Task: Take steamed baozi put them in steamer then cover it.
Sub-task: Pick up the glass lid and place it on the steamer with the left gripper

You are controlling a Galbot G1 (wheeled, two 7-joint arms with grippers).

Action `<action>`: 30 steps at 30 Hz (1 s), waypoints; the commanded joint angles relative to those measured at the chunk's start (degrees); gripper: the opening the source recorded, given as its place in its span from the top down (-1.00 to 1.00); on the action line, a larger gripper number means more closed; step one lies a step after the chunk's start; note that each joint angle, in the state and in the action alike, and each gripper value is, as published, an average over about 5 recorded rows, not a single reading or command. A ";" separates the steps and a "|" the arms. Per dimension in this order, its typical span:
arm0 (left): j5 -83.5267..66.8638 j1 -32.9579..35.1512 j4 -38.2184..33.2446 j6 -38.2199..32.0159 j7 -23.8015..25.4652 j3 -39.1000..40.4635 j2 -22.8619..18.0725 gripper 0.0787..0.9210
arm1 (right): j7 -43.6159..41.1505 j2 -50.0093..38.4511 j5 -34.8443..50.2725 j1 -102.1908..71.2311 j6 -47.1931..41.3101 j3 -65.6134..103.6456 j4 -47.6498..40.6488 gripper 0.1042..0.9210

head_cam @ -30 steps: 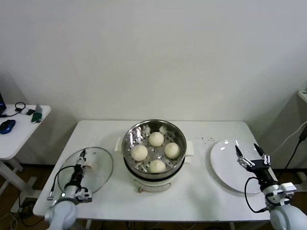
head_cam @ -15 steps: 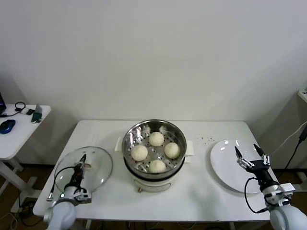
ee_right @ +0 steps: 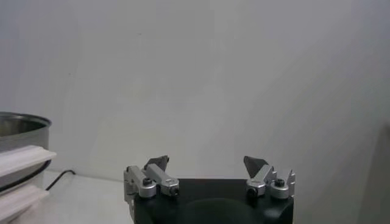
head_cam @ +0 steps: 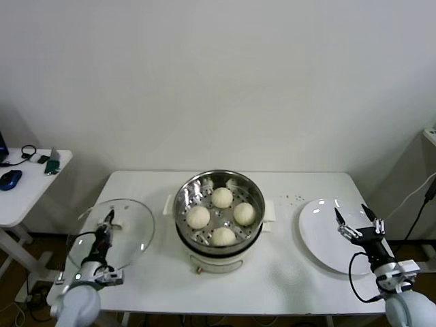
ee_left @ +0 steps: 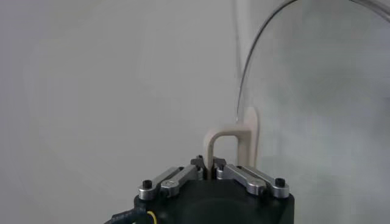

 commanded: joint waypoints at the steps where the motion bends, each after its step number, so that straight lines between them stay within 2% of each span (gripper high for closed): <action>1: -3.58 9.11 -21.19 14.31 -0.16 -0.09 3.12 0.82 | -0.04 -0.68 -1.63 0.73 0.22 -0.51 -1.07 -0.76; 9: -5.45 11.30 -32.08 24.52 1.61 2.57 8.00 0.82 | 0.09 -1.46 -3.95 2.56 0.14 -2.85 -2.58 -0.76; 16: -7.14 6.04 -32.87 29.68 1.55 12.78 14.55 0.82 | 0.07 -0.95 -5.26 4.57 0.10 -4.79 -4.18 -0.76; 20: -5.44 0.56 -30.75 32.68 3.28 23.00 12.81 0.82 | -0.02 -0.09 -5.70 5.67 0.47 -5.40 -5.41 -0.76; 26: 2.45 -8.90 -28.94 35.57 10.44 35.32 7.07 0.82 | -0.42 0.56 -6.81 6.53 1.35 -6.02 -7.20 -0.76; 30: 3.45 -14.57 -26.15 38.26 14.75 40.54 4.46 0.82 | -0.73 0.96 -7.72 6.92 1.90 -6.15 -8.18 -0.76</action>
